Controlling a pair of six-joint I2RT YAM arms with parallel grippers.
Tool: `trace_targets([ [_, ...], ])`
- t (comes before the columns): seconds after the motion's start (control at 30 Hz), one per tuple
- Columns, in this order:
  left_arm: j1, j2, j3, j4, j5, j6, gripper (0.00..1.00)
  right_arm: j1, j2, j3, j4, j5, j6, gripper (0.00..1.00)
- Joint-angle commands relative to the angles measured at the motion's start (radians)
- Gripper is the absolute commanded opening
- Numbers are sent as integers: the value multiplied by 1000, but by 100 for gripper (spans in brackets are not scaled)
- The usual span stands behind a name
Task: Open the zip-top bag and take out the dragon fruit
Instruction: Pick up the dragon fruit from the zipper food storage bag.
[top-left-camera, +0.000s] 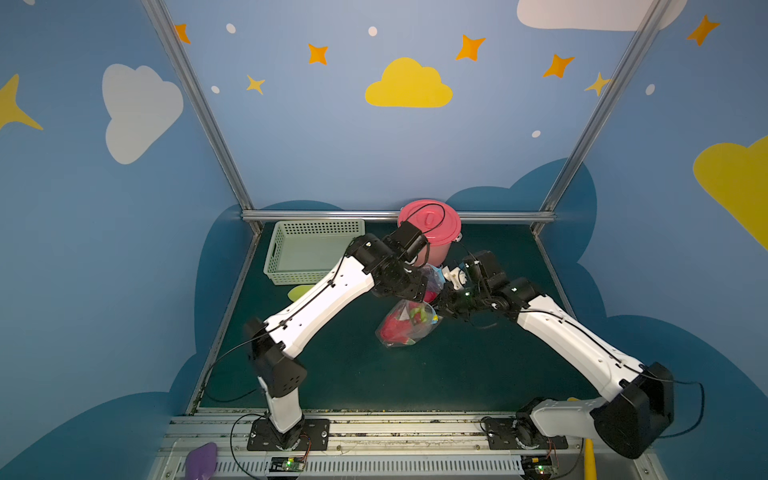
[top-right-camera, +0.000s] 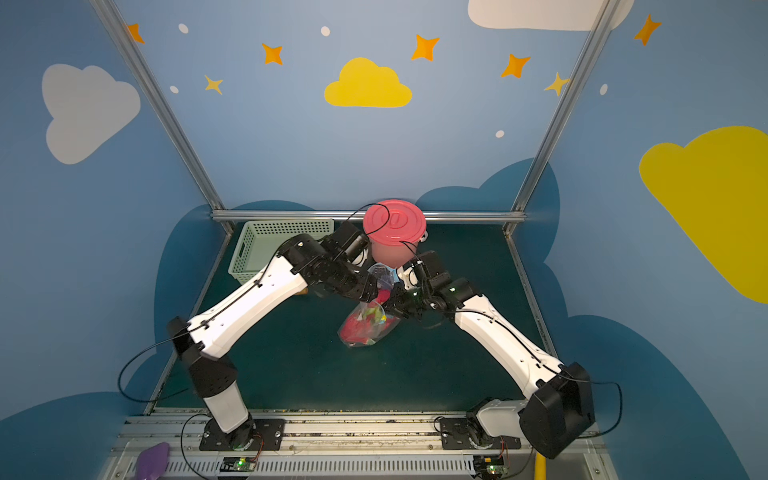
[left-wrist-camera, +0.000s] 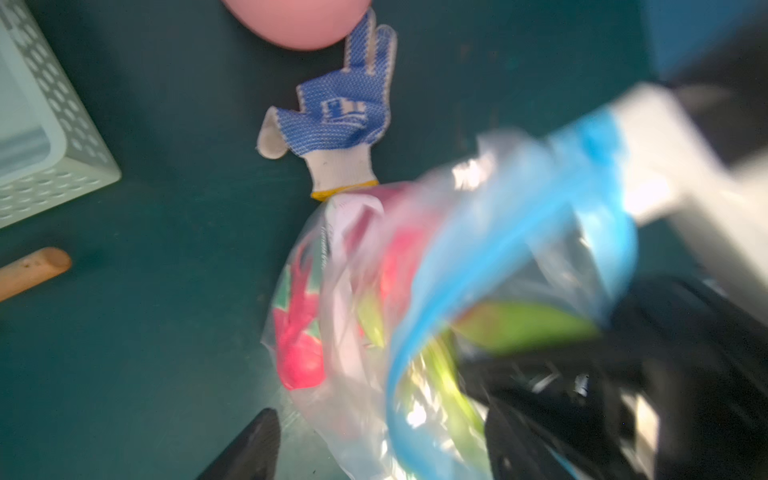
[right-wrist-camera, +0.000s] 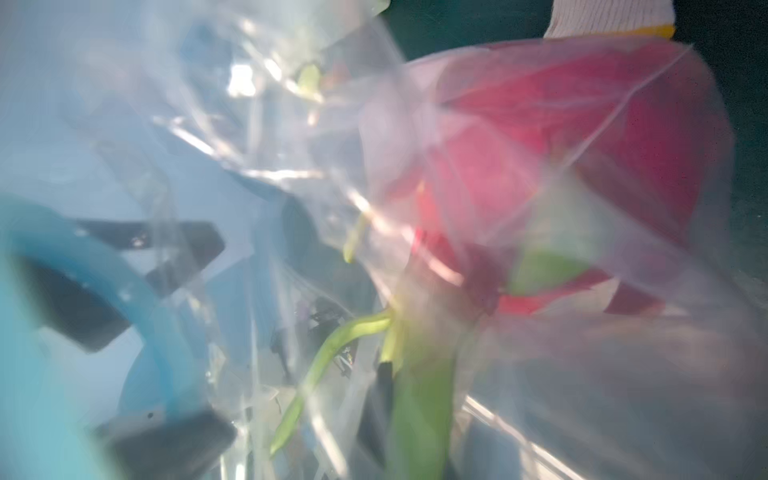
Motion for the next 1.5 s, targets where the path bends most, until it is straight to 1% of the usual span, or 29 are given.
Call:
trace_targets([
  [0.0,-13,-161,-148,99,92,-35,85,6,15,38,12,47,30,0],
  [0.07,-45,-277,-287,186,127,-44,92,6,27,37,34,41,53,0],
  [0.1,-67,-329,-348,223,113,-57,95,6,40,47,37,38,63,0],
  [0.13,-88,-371,-414,262,107,-69,100,8,52,59,37,28,68,0],
  [0.2,-104,-409,-503,313,107,-83,100,13,71,85,35,12,69,0],
  [0.27,-122,-408,-563,366,106,-70,100,16,87,101,25,3,73,0],
  [0.3,-131,-397,-581,396,68,-58,100,18,94,106,25,-2,75,0],
  [0.37,-143,-366,-586,443,39,-33,100,19,101,113,16,-8,78,0],
  [0.43,-145,-322,-571,462,-44,-15,98,24,107,114,7,-11,79,0],
  [0.47,-144,-301,-557,460,-88,-16,96,26,110,114,4,-13,78,0],
  [0.5,-140,-276,-547,464,-120,-10,92,30,111,111,-2,-13,78,0],
  [0.53,-137,-247,-535,463,-132,-1,86,33,111,108,-5,-13,79,0],
  [0.57,-132,-225,-521,453,-138,8,79,35,109,103,-5,-11,81,0],
  [0.63,-131,-177,-498,441,-126,47,47,36,107,93,-5,-14,82,1],
  [0.7,-131,-158,-503,441,-105,68,28,35,107,84,-5,-16,81,6],
  [0.73,-132,-161,-519,449,-91,73,24,33,108,79,-4,-17,79,11],
  [0.83,-132,-196,-588,496,-31,79,16,32,108,56,7,-15,82,22],
  [0.9,-132,-219,-639,520,14,83,16,30,113,42,9,-15,82,25],
  [1.0,-132,-247,-699,544,69,91,15,20,122,26,-3,-16,83,26],
  [1.13,-131,-279,-751,553,92,98,15,6,133,34,-54,-16,52,25],
  [1.17,-131,-284,-757,552,93,102,14,3,131,38,-67,-10,40,24],
  [1.2,-131,-287,-760,551,124,106,14,1,127,44,-84,1,30,22],
  [1.27,-131,-290,-765,547,138,113,14,-2,119,56,-107,15,13,17],
  [1.3,-132,-289,-765,544,147,118,14,-6,115,66,-118,21,7,16],
  [1.37,-131,-287,-771,539,157,121,14,-7,112,85,-142,32,-17,16],
  [1.47,-131,-297,-787,543,162,120,13,-6,106,114,-199,79,-58,17],
])
